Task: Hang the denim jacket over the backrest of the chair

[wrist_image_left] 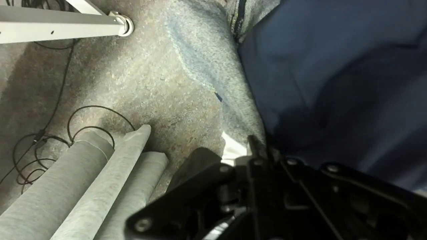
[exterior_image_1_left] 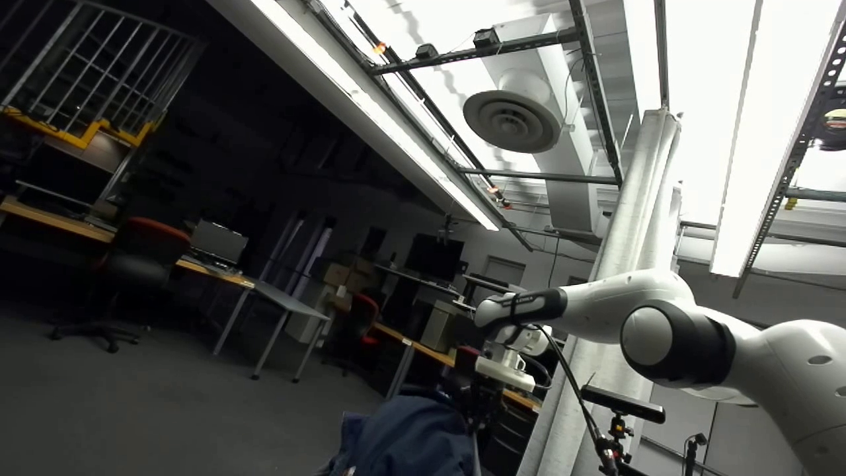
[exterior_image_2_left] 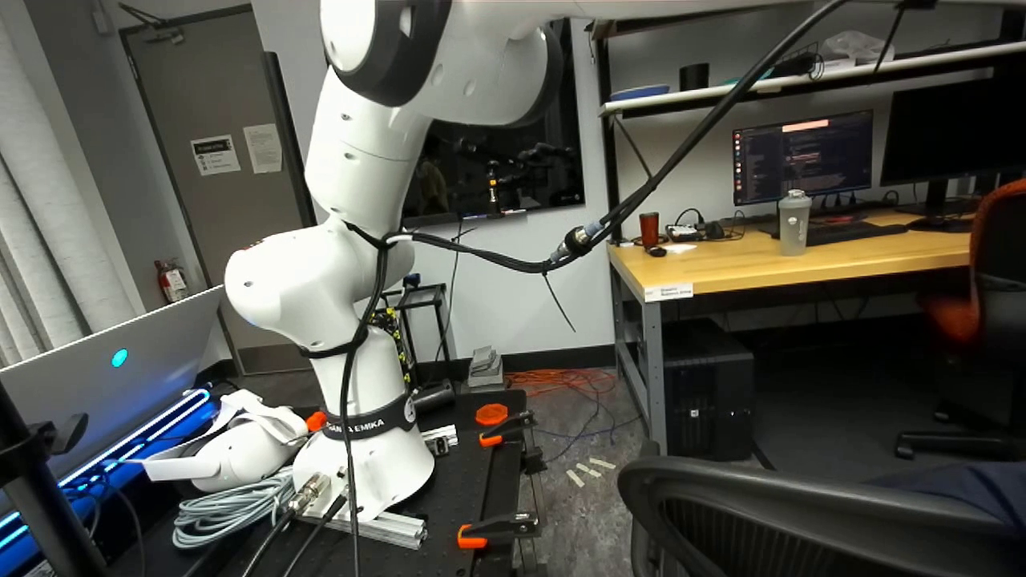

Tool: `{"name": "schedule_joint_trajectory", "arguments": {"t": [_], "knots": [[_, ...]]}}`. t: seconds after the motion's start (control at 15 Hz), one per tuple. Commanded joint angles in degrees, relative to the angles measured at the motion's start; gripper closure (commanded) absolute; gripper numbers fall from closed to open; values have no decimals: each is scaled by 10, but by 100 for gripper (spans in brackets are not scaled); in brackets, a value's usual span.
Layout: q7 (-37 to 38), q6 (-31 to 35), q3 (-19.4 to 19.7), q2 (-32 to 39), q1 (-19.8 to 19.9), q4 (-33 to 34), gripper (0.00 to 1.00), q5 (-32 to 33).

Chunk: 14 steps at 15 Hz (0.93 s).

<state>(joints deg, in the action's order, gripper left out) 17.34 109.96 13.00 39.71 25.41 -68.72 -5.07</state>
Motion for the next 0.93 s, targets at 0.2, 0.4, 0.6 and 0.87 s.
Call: {"name": "schedule_joint_trajectory", "arguments": {"t": [0.2,0.4,0.6,0.87], "knots": [[-22,-5,1,-17,-30,-61,70,27],[-21,-3,4,-20,-36,-74,55,29],[-17,8,7,-28,-42,-88,31,32],[-15,61,13,-73,-54,-138,1,49]]}}
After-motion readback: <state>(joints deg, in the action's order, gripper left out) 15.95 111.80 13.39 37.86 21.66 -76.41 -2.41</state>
